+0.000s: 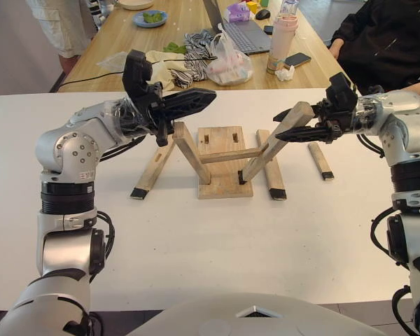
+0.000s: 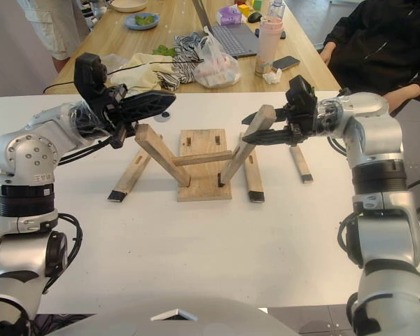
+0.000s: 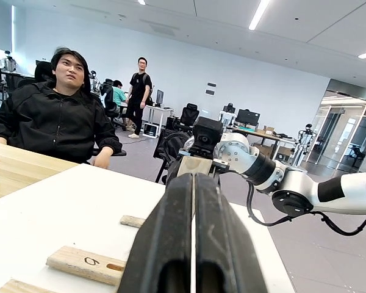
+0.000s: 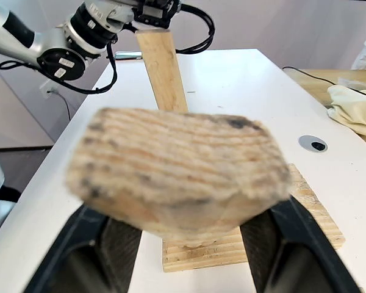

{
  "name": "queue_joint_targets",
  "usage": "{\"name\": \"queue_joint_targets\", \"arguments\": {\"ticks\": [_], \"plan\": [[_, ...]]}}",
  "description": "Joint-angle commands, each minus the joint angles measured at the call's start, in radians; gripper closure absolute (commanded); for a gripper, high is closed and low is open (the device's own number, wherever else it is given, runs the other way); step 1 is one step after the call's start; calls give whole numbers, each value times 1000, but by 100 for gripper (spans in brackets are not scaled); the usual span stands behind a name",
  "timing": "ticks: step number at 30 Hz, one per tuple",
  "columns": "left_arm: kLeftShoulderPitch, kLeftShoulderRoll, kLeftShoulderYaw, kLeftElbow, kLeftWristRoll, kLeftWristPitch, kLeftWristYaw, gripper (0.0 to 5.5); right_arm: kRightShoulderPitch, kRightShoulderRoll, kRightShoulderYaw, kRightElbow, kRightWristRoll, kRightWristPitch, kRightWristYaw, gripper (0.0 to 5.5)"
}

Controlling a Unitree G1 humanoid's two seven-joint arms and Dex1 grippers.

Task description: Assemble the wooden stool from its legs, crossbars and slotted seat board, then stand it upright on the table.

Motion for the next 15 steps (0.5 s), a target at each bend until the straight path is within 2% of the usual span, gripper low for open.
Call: {"name": "queue_joint_targets", "arguments": {"ticks": [1, 9, 15], "plan": [[104, -3, -63, 39, 58, 57, 28, 550, -11, 8, 28, 35, -44, -33, 14, 348], [123, 11, -67, 28, 58, 53, 13, 550, -4, 43, 49, 27, -83, -118, -19, 348], [119, -8, -75, 27, 55, 51, 33, 550, -34, 36, 93, -14, -76, -97, 19, 348]]}}
